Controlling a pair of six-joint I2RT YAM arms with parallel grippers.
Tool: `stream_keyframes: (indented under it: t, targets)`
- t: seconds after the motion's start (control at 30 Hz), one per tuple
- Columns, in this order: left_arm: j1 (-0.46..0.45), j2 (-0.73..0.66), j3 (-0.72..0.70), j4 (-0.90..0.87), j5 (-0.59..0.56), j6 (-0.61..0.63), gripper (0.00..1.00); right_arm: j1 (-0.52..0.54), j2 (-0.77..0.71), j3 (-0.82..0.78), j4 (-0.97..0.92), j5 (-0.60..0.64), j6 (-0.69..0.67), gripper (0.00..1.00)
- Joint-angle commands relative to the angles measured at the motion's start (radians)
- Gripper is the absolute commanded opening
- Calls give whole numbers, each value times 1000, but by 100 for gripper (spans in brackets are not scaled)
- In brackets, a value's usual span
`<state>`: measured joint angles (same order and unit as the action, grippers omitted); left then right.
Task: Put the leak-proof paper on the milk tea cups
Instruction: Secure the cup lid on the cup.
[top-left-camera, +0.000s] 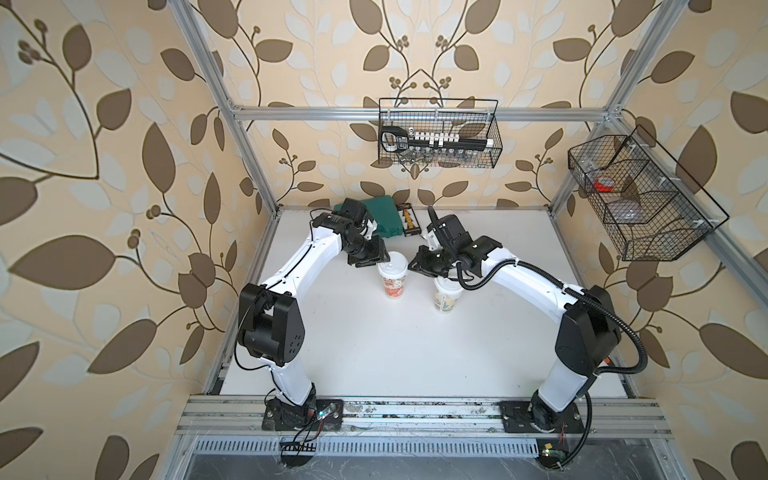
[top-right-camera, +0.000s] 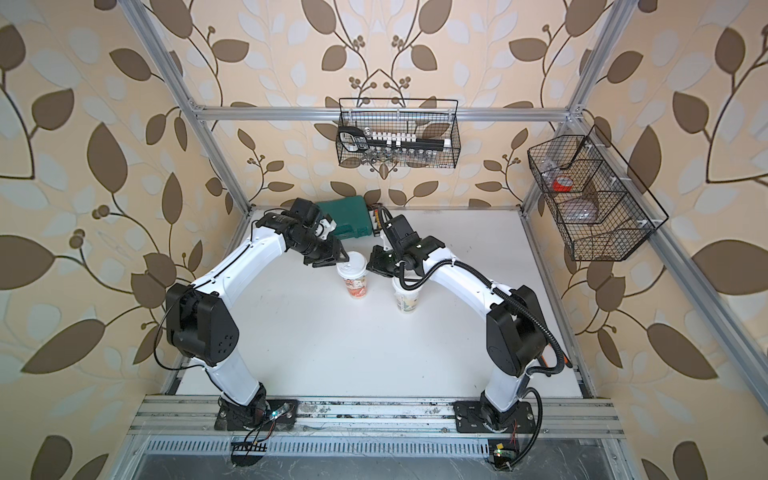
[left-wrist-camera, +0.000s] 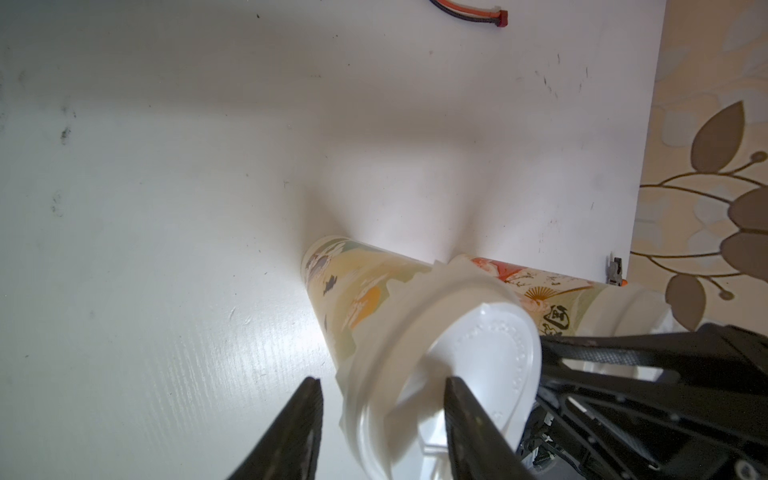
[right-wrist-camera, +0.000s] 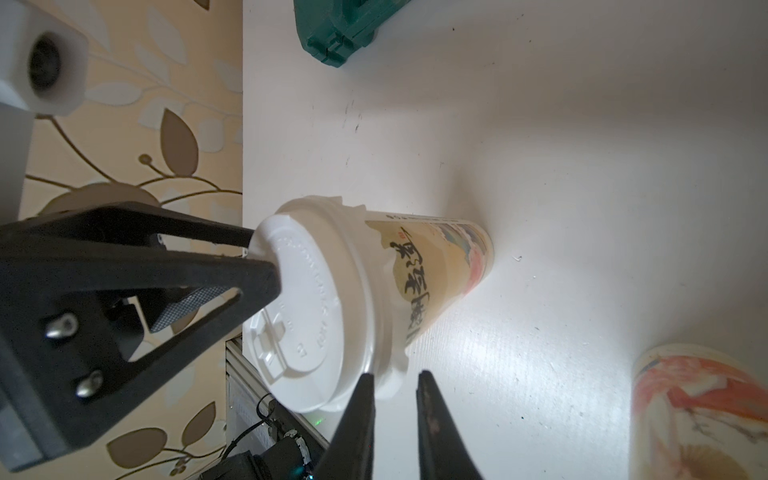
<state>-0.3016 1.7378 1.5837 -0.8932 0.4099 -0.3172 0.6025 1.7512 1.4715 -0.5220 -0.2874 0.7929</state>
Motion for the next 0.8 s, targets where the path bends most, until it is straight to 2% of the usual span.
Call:
stream_keyframes:
  t: [0.0, 0.27, 0.77]
  targets:
    - [-2, -17, -21, -56, -48, 0, 49, -3, -1, -14, -7, 0, 5, 20]
    - [-2, -14, -23, -55, -43, 2, 49, -3, -11, -14, 33, -12, 7, 20]
    - [-2, -12, -31, -44, -30, 2, 49, -5, 51, -16, -24, -22, -10, 20]
